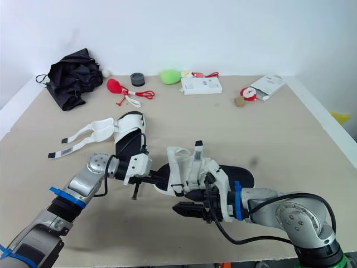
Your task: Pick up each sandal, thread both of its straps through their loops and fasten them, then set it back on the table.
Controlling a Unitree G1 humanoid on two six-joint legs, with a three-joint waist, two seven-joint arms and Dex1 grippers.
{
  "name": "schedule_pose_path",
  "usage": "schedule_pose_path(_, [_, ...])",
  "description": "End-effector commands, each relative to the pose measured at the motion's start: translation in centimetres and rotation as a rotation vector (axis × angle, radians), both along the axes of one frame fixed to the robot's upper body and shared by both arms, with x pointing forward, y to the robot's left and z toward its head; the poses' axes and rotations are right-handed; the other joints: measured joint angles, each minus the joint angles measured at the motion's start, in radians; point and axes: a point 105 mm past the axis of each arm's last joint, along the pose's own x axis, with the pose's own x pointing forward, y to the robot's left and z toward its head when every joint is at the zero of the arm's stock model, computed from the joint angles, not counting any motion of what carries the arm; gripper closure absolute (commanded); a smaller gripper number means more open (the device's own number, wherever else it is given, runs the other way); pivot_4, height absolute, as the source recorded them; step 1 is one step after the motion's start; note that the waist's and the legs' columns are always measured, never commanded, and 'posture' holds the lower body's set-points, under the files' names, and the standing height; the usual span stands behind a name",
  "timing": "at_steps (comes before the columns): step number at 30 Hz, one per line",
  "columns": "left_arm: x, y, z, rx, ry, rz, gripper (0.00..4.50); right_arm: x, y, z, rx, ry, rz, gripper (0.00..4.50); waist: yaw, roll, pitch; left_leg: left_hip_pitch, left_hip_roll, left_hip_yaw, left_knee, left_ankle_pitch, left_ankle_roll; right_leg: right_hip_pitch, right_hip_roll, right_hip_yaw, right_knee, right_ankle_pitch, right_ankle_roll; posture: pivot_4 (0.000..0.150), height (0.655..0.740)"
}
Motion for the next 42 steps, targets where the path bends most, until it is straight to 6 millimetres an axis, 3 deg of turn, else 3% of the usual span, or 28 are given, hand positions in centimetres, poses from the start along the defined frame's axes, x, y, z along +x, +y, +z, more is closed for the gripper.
schedule_pose_path(1, [-0.9,1.2,-3.9,0.146,0.103,0.015,4.5,0.7,0.3,1.2,0.028,-0.057,-0.009,1.01,0.0,0.0,0.0,0.0,0.0,0.0,0.0,0.0,0.0,0.0,0.0,0.0,0.0,0.0,0.0,0.15,0.74])
schedule_pose_path(16, [-1.0,1.1,-3.7,0.141,0.107,0.018,4.5,0.8,1.0,1.0,0.047,0.007,0.011,1.01,0.0,0.0,0.0,0.0,0.0,0.0,0.0,0.0,0.0,0.0,0.0,0.0,0.0,0.001,-0.001,0.15,0.74])
schedule_pose_path(23, [-1.1,1.1,-3.9,0.141,0.108,0.018,4.5,1.2,1.1,0.6,0.048,0.025,-0.01,4.2,0.0,0.0,0.0,-0.001,0.0,0.0,0.0,0.0,0.0,0.0,0.0,0.0,0.0,0.001,-0.003,0.15,0.74])
schedule_pose_path(24, [-1.1,1.1,-3.9,0.141,0.108,0.018,4.5,1.0,1.3,0.7,0.058,0.023,0.0,4.44,0.0,0.0,0.0,-0.001,0.0,0.0,0.0,0.0,0.0,0.0,0.0,0.0,0.0,0.001,-0.004,0.15,0.74])
schedule_pose_path(33, [-1.2,1.1,-4.1,0.142,0.111,0.019,4.5,-0.4,1.3,0.7,0.085,0.075,0.054,4.44,0.0,0.0,0.0,-0.001,0.0,0.0,0.0,0.0,0.0,0.0,0.0,0.0,0.0,0.001,-0.003,0.15,0.74])
schedule_pose_path(42, [-1.0,1.0,-4.2,0.142,0.109,0.017,4.5,-3.1,2.3,5.0,0.316,0.092,0.265,4.44,0.001,0.0,0.0,0.0,0.0,0.0,0.0,0.0,0.0,0.0,0.0,0.0,0.0,0.001,-0.003,0.15,0.74])
